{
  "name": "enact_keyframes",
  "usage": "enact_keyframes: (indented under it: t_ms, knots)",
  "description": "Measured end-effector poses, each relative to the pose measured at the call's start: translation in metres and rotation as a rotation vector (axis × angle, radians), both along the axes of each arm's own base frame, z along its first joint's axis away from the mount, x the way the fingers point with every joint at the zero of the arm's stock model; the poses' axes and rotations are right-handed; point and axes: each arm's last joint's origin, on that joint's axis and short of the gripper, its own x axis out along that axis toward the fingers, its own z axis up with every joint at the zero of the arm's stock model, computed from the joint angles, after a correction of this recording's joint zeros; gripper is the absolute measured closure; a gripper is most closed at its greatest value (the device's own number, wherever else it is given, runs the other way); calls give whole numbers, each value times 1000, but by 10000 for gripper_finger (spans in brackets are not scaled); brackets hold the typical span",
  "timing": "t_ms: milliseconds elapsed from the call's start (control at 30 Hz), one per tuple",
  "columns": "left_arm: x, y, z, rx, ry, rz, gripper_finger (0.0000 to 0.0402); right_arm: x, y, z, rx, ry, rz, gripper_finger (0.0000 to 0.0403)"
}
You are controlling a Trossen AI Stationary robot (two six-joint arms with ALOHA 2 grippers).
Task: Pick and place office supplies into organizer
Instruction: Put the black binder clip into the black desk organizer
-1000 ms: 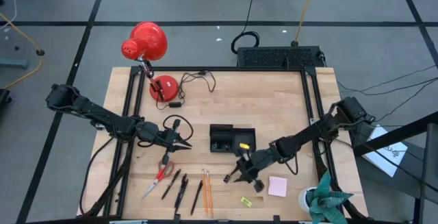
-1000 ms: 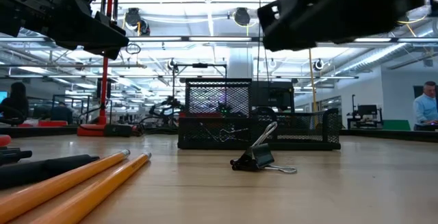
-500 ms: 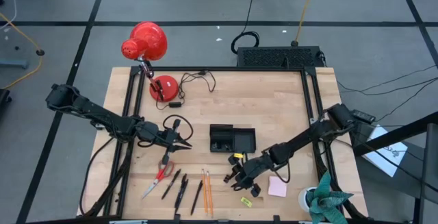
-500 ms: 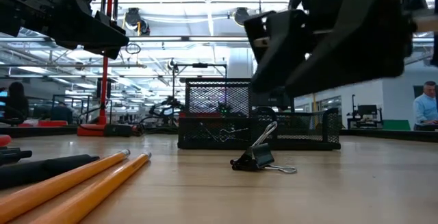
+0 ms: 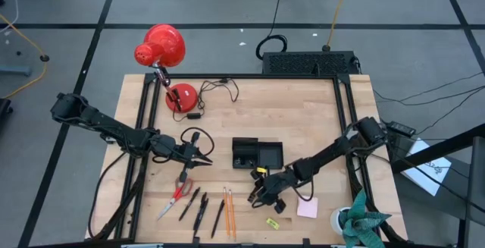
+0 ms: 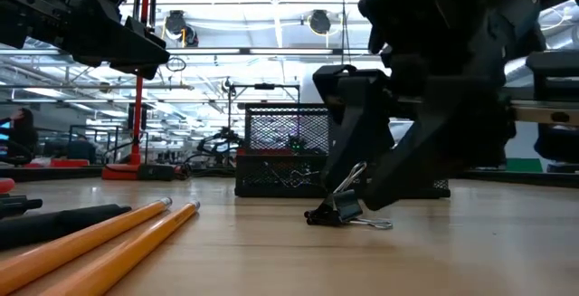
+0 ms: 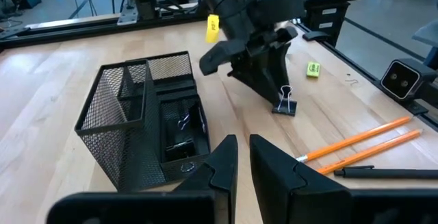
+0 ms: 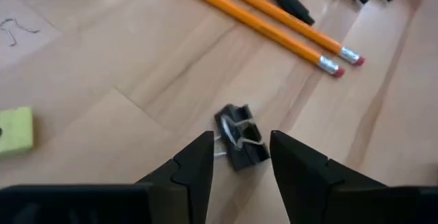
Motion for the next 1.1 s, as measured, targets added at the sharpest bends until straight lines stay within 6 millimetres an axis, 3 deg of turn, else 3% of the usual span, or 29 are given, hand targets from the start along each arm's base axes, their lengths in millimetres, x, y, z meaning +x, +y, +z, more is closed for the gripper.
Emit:
enact_keyframes:
  t_ms: [233, 533, 767, 900, 1100]
  knots:
    - [0, 0, 0, -2, 0, 0, 355, 1, 0, 0, -10, -15, 15, 295]
    - [0, 0, 0, 0, 5, 0, 355, 3, -2, 2, -1, -35, 15, 395]
    - [0, 0, -1, 1, 5, 0, 355, 3, -2, 5, -15, -48, 15, 400]
    - [0, 0, -1, 1, 6, 0, 355, 3, -4, 17, -51, -101, -30, 401]
    - [0, 0, -1, 1, 7, 0, 355, 3, -14, 41, -158, -212, -250, 402]
